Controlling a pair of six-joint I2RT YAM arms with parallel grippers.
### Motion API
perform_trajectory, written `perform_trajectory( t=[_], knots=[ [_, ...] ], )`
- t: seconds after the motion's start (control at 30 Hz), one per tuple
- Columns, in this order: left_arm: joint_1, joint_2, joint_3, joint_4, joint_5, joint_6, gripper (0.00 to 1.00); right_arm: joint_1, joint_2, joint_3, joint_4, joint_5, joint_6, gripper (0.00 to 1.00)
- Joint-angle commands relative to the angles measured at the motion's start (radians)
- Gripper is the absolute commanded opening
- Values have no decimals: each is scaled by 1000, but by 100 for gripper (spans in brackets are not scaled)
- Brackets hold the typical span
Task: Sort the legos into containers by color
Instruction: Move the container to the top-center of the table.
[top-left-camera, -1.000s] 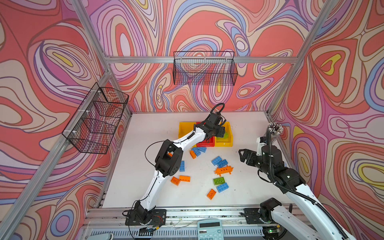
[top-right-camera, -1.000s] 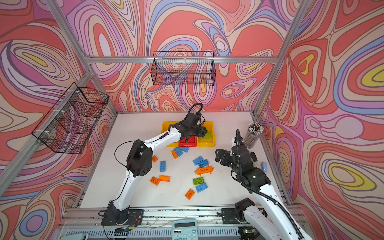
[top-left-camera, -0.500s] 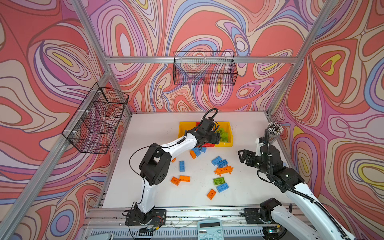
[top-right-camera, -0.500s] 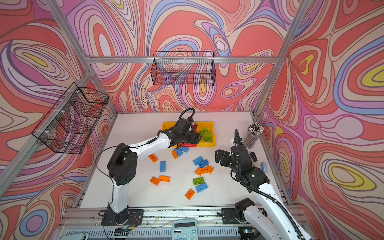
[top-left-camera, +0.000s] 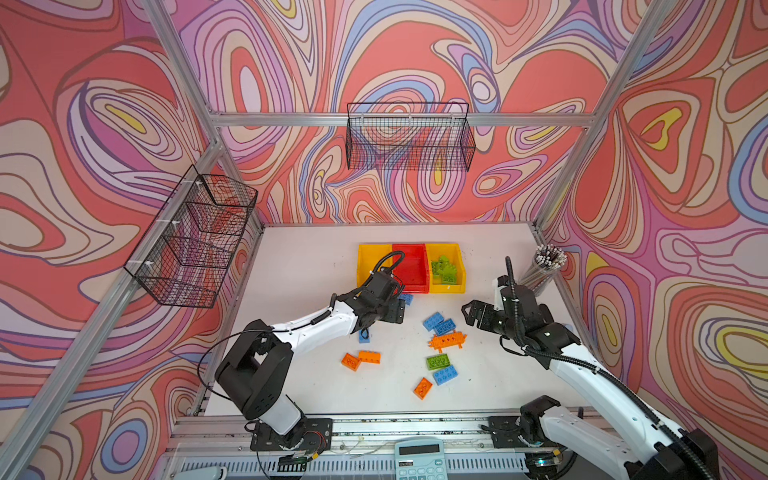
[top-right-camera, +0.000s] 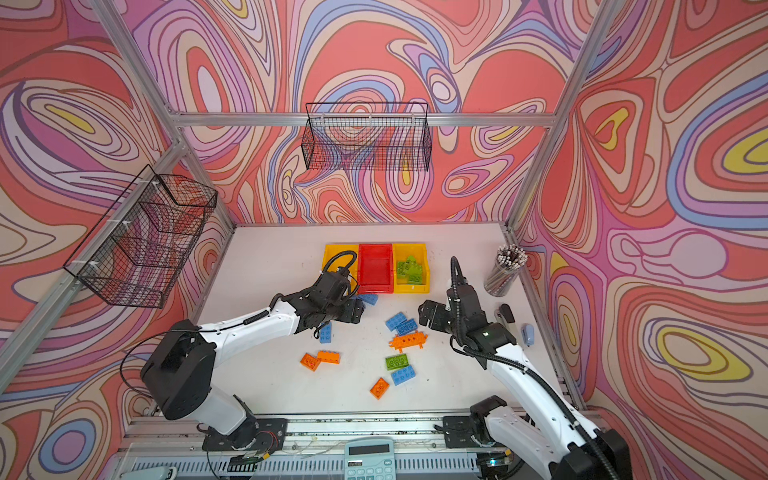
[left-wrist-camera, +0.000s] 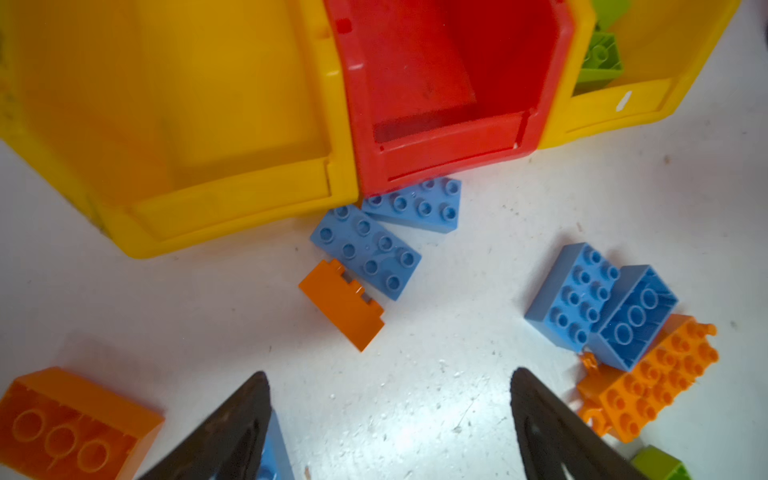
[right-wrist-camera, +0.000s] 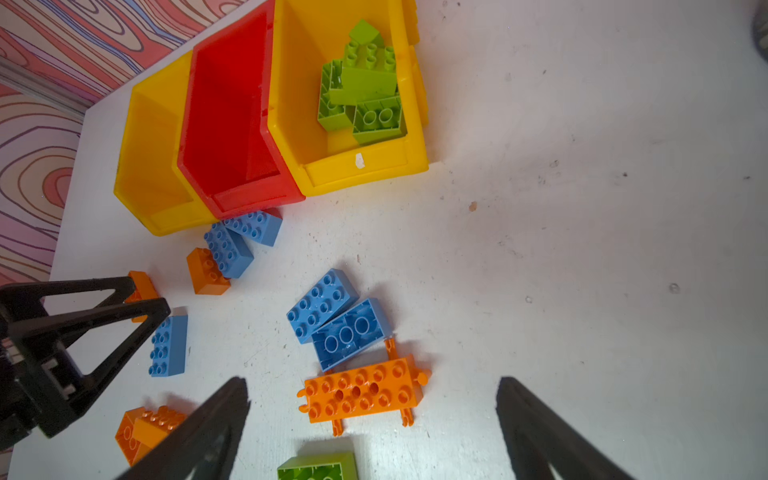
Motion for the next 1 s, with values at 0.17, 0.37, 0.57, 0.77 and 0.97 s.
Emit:
perform_trajectory(
  t=[0.17,0.37,0.57,0.77,0.97],
  knots=[
    [110,14,-35,78,43,-20,90,77,187,54,138,0,21,98],
    [169,75,-29,104,88,-19,89,88,330,99,213,-11,10,98],
    [214,123,-17,122,120,-19,88,90,480,198,223,-12,-43,98],
    [251,167,17,128,145,-15,88,71,625,306,244,-16,-95,98],
    [273,225,76,121,157,0,88,37,755,405,271,-68,-115,98]
  ],
)
